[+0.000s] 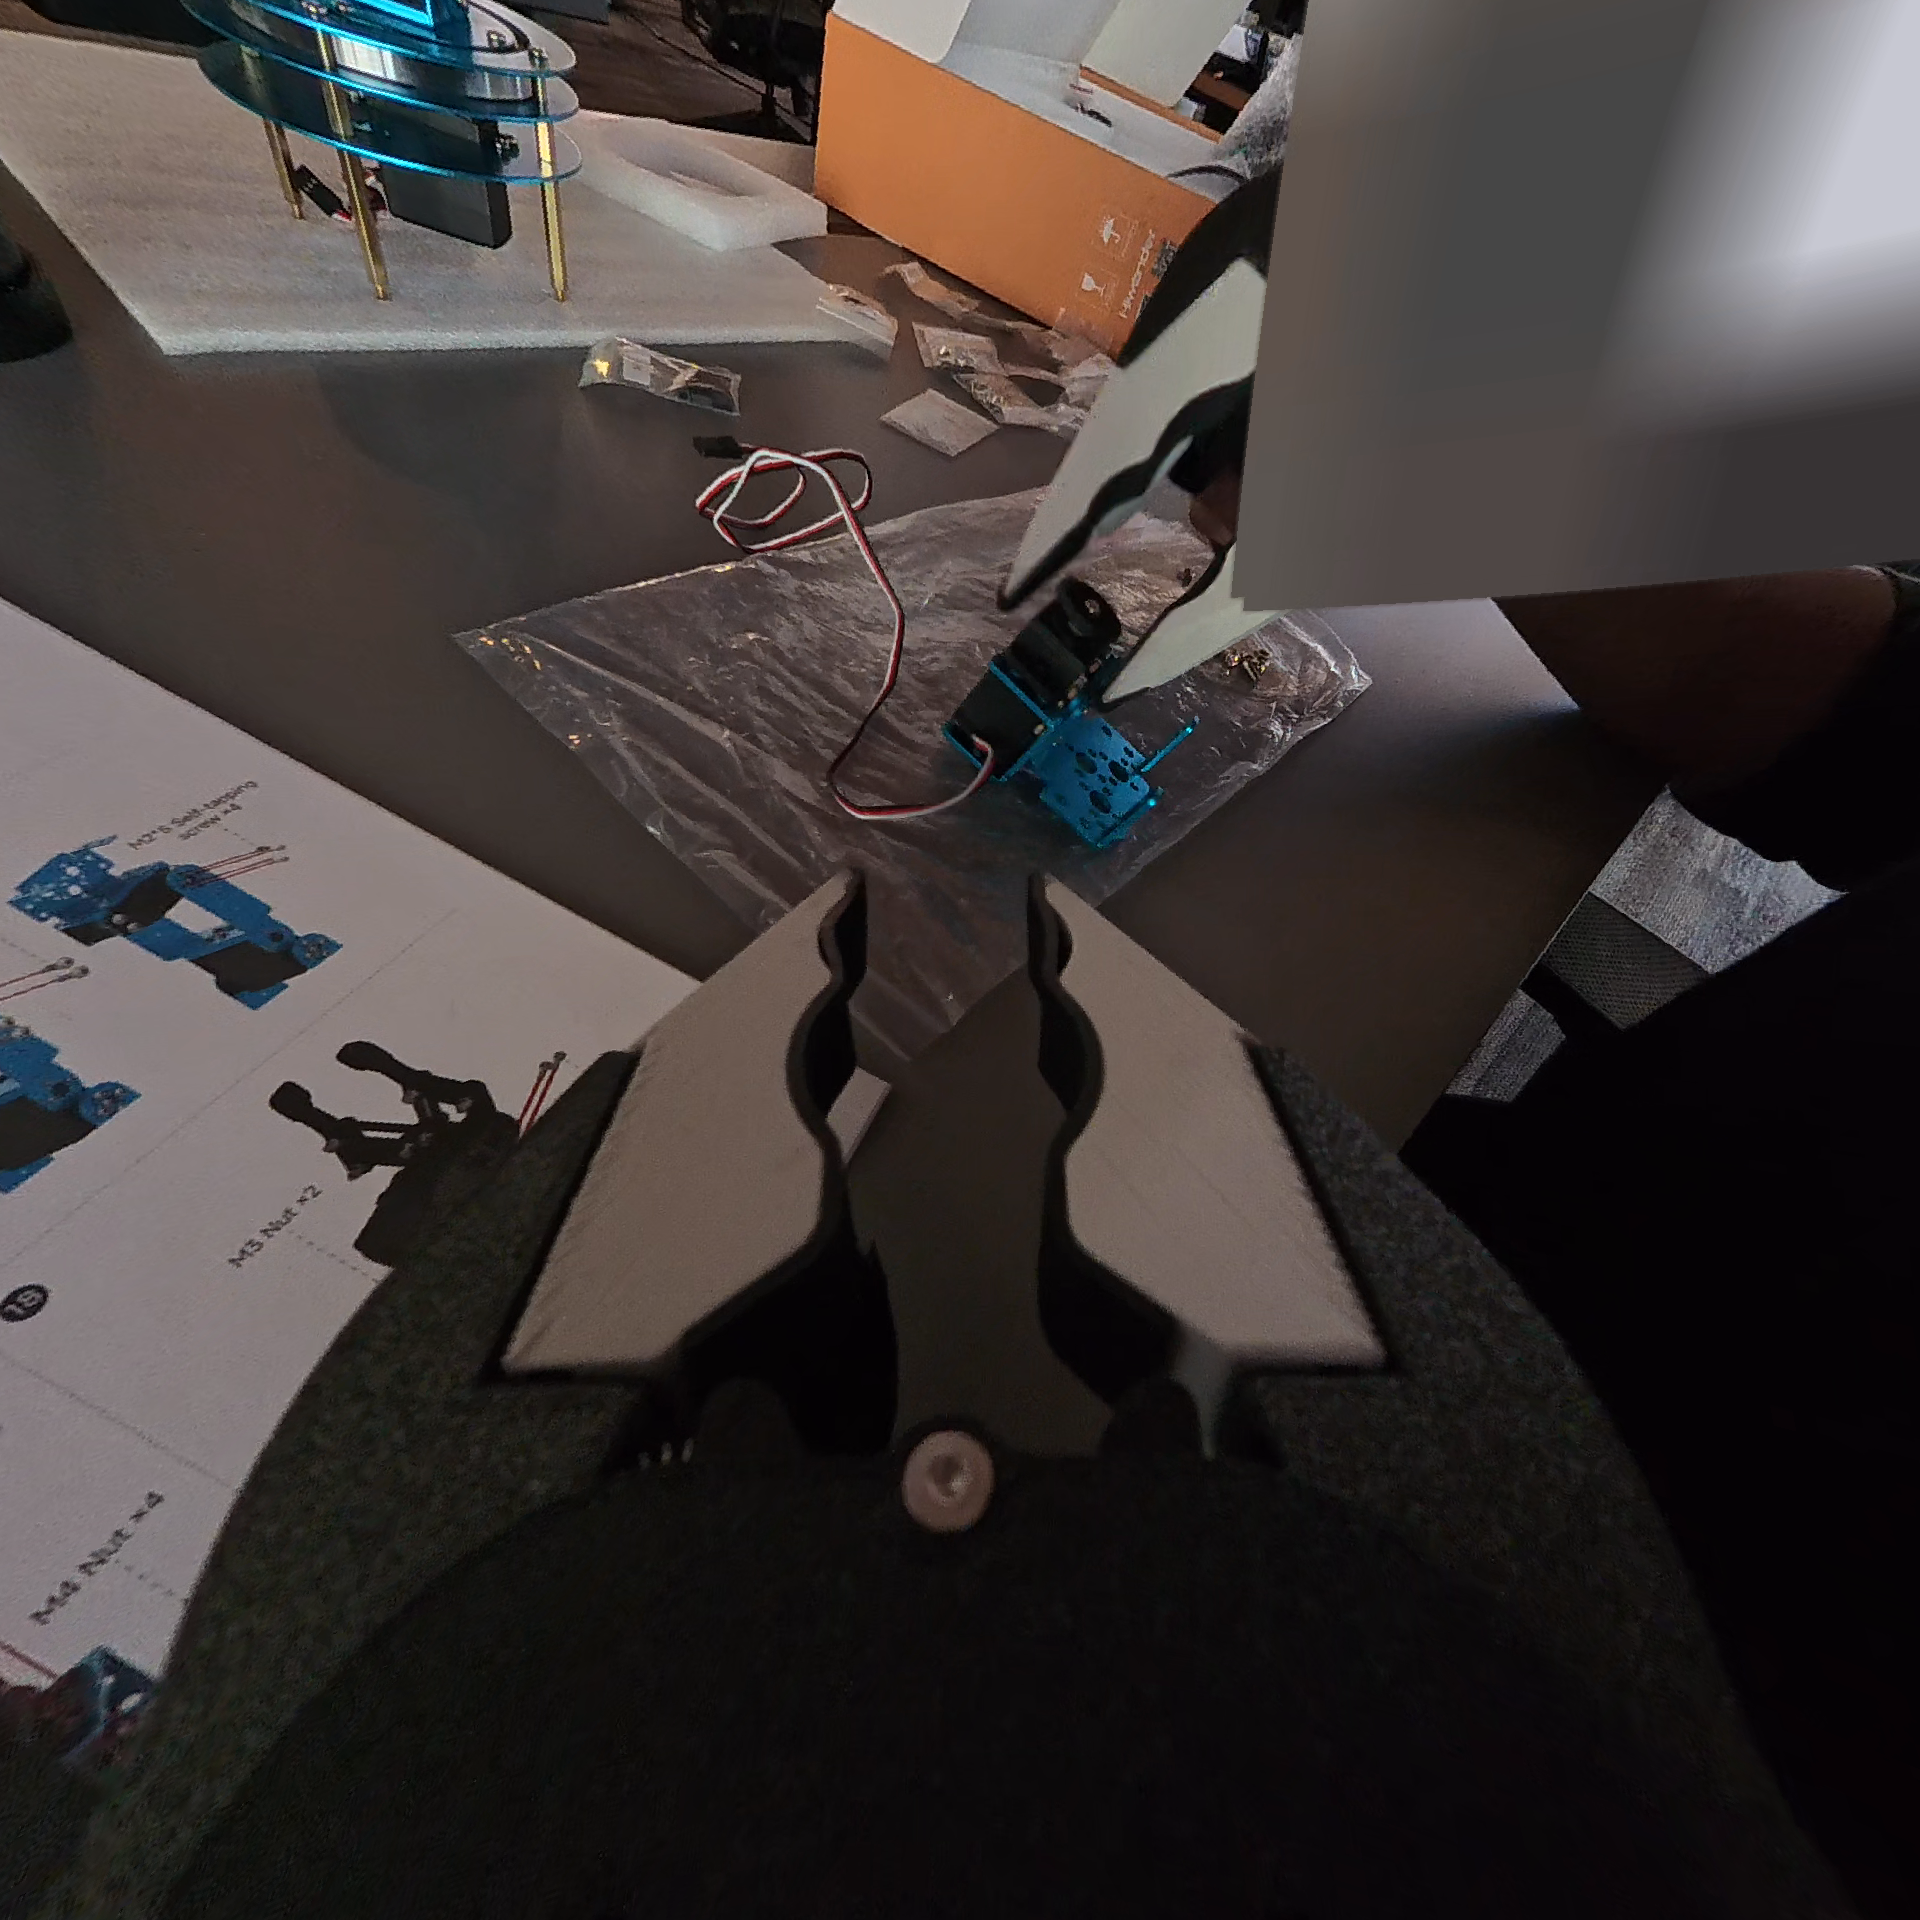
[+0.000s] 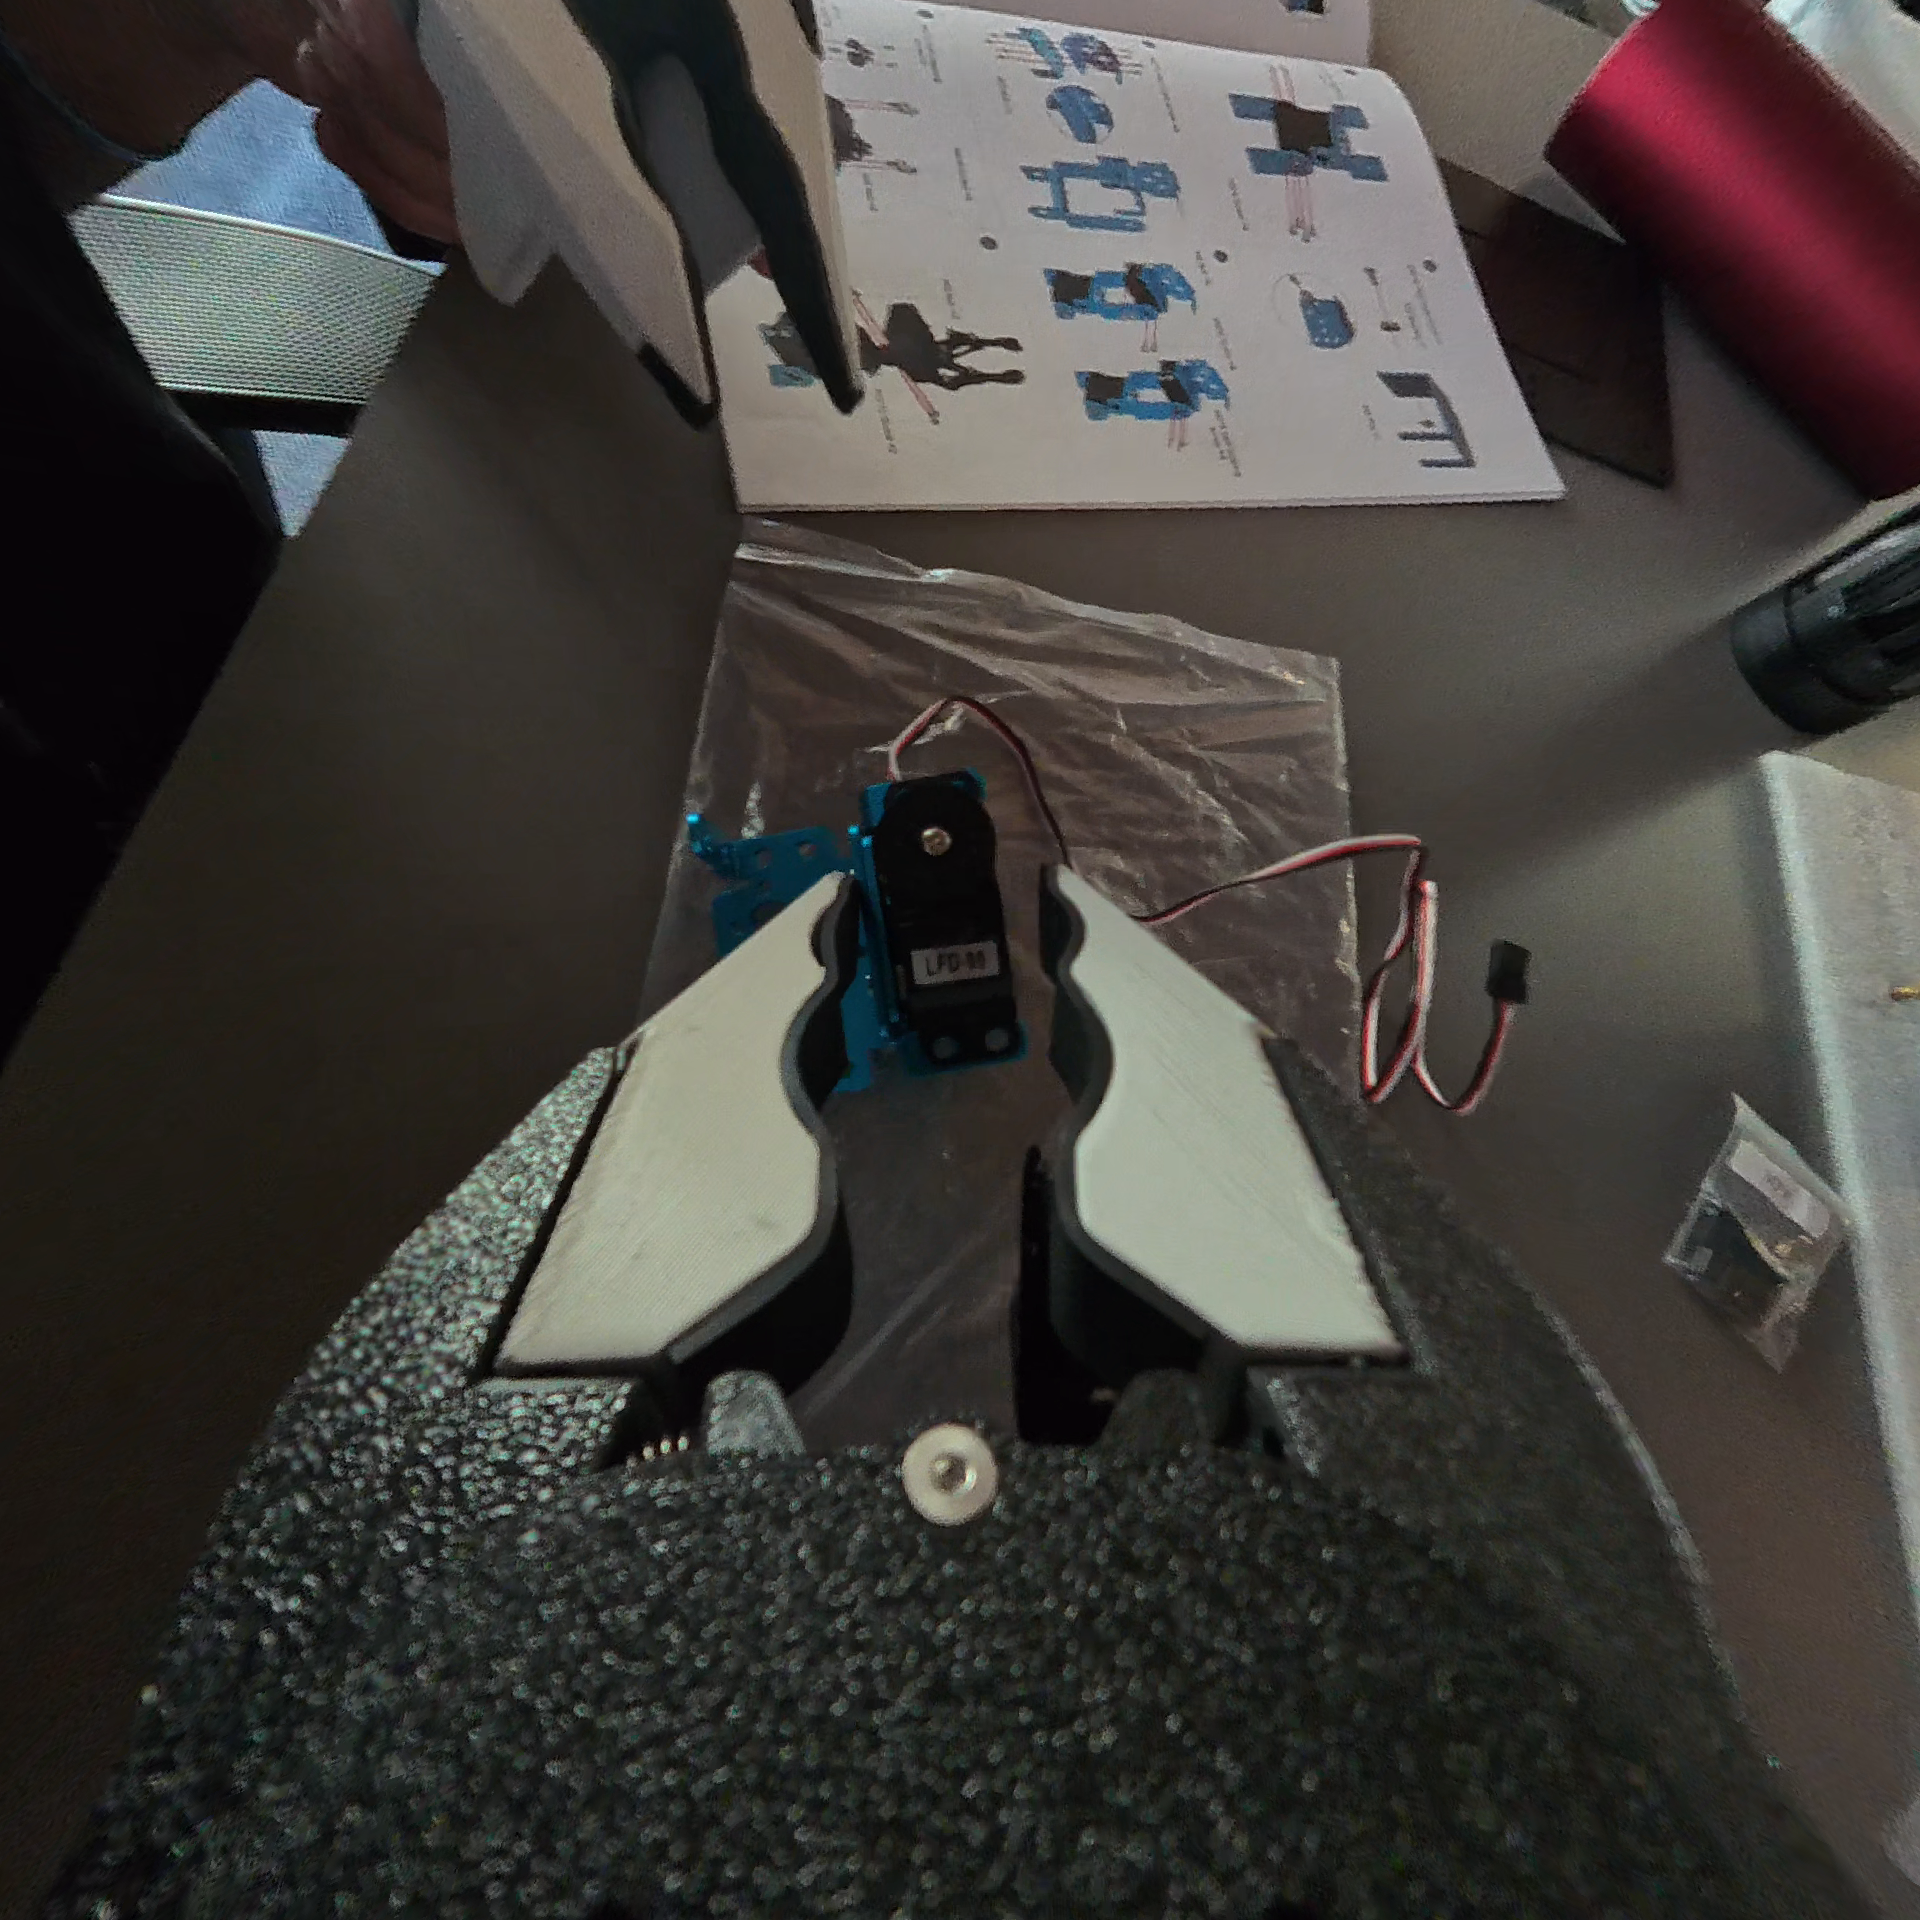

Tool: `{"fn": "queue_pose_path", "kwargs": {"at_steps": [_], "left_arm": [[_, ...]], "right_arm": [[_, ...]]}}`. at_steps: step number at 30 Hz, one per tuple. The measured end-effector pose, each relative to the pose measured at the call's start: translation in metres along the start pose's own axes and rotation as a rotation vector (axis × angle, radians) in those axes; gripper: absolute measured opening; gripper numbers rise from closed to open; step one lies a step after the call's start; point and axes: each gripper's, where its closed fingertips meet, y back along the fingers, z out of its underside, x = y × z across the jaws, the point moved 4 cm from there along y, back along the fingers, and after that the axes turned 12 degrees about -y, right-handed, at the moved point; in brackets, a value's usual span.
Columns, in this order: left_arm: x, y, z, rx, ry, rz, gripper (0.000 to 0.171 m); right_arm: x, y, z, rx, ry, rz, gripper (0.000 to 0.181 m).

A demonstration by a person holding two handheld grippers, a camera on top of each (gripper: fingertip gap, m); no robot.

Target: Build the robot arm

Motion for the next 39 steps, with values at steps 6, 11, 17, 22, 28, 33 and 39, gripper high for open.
{"fn": "queue_pose_path", "kwargs": {"at_steps": [6, 11, 17, 22, 28, 33, 39], "left_arm": [[-0.004, 0.001, 0.000, 0.007, 0.040, -0.004, 0.030], [-0.015, 0.003, 0.001, 0.001, 0.092, -0.073, 0.030], [-0.063, 0.048, 0.008, 0.035, 0.148, -0.524, 0.029], [-0.082, 0.077, 0.018, 0.105, 0.257, -0.705, 0.029], [-0.090, 0.084, 0.018, 0.192, 0.339, -0.679, 0.029], [-0.089, 0.078, 0.019, 0.149, 0.318, -0.658, 0.030], [-0.091, 0.079, 0.020, 0.157, 0.345, -0.648, 0.029]], "right_arm": [[-0.001, 0.024, -0.010, 0.085, -0.057, 0.033, 0.041], [0.010, 0.052, -0.009, 0.199, -0.241, -0.026, 0.041], [0.032, 0.066, -0.001, 0.234, -0.411, -0.075, 0.041], [0.037, 0.063, 0.008, 0.200, -0.440, -0.073, 0.040], [0.034, 0.053, 0.019, 0.111, -0.406, -0.048, 0.041], [0.033, 0.053, 0.018, 0.103, -0.384, -0.032, 0.041], [0.037, 0.057, 0.013, 0.052, -0.348, 0.046, 0.044]]}}
